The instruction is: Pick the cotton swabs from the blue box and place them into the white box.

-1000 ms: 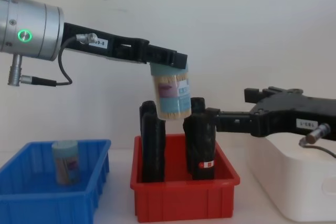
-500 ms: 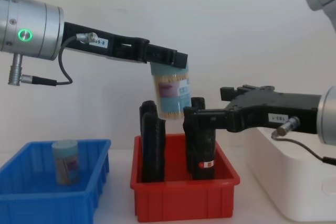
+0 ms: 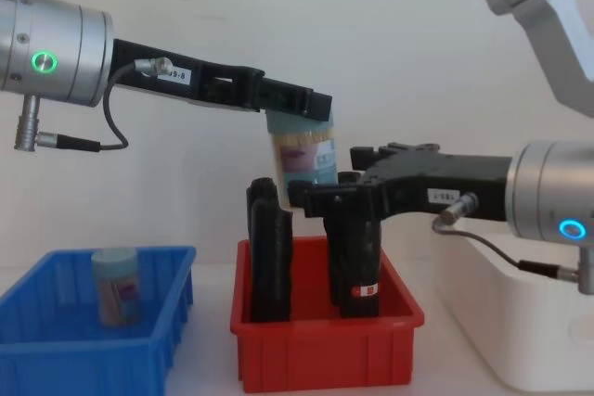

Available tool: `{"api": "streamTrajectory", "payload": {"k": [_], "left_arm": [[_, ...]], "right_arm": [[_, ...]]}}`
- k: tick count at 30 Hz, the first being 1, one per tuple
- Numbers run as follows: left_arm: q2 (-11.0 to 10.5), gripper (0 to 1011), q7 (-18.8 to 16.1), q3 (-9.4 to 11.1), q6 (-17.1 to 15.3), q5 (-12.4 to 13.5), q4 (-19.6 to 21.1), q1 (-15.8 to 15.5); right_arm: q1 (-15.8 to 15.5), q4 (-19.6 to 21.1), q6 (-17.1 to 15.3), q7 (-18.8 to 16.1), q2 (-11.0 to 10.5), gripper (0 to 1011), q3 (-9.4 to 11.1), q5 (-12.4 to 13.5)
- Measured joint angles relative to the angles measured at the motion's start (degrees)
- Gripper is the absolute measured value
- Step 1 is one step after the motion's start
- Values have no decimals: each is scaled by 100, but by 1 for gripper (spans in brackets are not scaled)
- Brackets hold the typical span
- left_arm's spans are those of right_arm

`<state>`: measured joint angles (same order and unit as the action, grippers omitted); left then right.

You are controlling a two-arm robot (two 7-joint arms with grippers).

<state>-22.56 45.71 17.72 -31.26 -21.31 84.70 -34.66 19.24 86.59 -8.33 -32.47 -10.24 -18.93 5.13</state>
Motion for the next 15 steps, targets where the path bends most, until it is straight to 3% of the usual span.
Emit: {"api": "streamTrajectory", "payload": {"k": [9, 15], "left_arm": [[0, 669, 0, 0, 0, 0, 0, 0], [0, 669, -1, 0, 0, 0, 0, 0]], "right_arm": [[285, -362, 71, -151, 153, 996, -68, -127], [424, -551, 95, -228, 222, 862, -105, -196]]}}
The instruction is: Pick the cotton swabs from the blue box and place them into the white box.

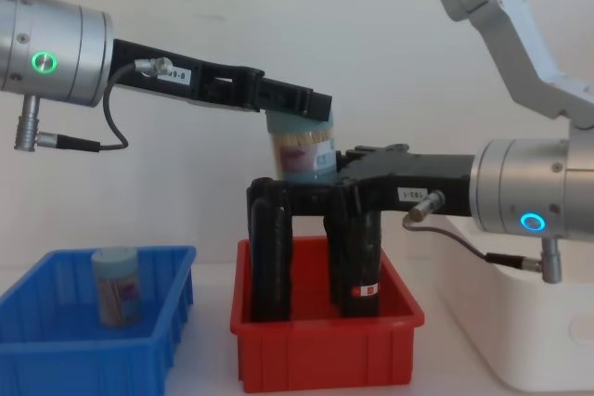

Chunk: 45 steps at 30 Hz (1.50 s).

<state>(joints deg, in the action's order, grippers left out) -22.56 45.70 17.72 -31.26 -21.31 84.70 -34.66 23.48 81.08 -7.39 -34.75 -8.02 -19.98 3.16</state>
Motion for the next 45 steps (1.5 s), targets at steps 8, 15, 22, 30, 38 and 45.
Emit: {"api": "streamTrajectory", "payload": {"k": [8, 15, 22, 30, 38, 45], "left_arm": [[-2, 670, -7, -4, 0, 2, 0, 0], [1, 818, -3, -1, 0, 0, 0, 0], [0, 998, -2, 0, 0, 0, 0, 0], [0, 1004, 0, 0, 0, 0, 0, 0], [0, 1004, 0, 0, 0, 0, 0, 0], [0, 1004, 0, 0, 0, 0, 0, 0]], "right_arm": [[152, -201, 35, -87, 69, 654, -30, -56], [222, -275, 56, -134, 102, 652, -73, -69], [258, -312, 66, -128, 108, 652, -89, -84], [246, -283, 65, -20, 76, 652, -98, -107], [96, -75, 20, 186, -57, 650, -46, -27], [-145, 217, -19, 479, -272, 650, 91, 220]]}}
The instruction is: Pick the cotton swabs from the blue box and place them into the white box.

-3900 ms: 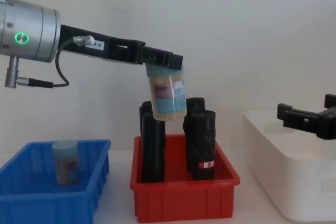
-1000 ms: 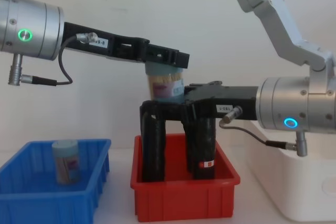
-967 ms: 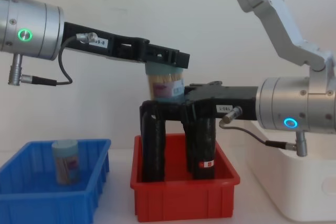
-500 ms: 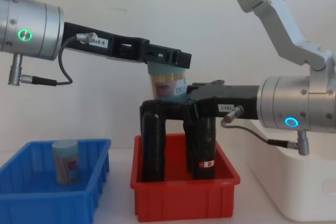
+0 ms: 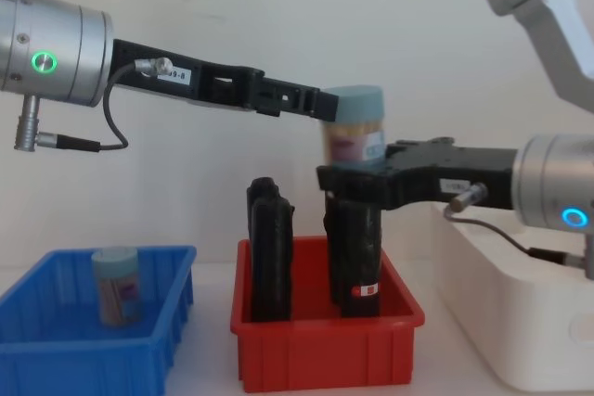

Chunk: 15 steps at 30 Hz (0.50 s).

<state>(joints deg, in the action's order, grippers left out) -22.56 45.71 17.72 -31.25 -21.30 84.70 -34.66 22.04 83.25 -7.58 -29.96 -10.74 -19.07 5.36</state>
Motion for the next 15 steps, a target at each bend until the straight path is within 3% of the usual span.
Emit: {"api": "streamTrajectory", "payload": {"k": [15], "left_arm": [[0, 1004, 0, 0, 0, 0, 0, 0]], "right_arm": [[-547, 510, 0, 821, -548, 652, 432, 676]]}}
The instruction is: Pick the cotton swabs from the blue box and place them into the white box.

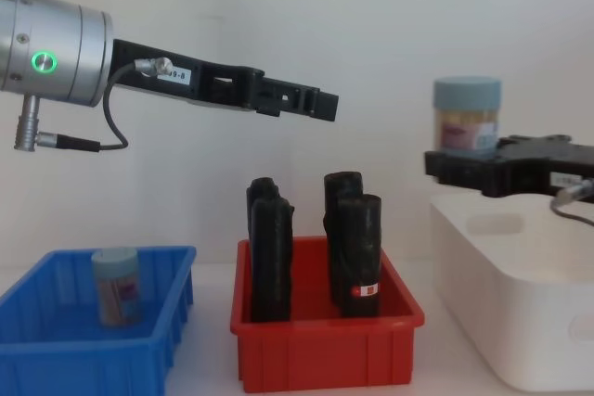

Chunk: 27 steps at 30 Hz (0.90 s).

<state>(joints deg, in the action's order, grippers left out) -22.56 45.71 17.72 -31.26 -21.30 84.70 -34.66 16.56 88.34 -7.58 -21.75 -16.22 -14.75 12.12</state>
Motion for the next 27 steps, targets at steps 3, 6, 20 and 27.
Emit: {"api": "streamTrajectory", "payload": {"k": [3, 6, 20, 27], "left_arm": [[0, 1004, 0, 0, 0, 0, 0, 0], [0, 1004, 0, 0, 0, 0, 0, 0], [0, 1004, 0, 0, 0, 0, 0, 0], [0, 1004, -1, 0, 0, 0, 0, 0]], "right_arm": [[-100, 38, 22, 233, -117, 650, 113, 136], [-142, 38, 37, 376, -175, 650, 179, 215], [-78, -512, -38, 1079, -354, 650, 490, 563], [175, -1068, -189, 1203, -335, 650, 548, 610]]}}
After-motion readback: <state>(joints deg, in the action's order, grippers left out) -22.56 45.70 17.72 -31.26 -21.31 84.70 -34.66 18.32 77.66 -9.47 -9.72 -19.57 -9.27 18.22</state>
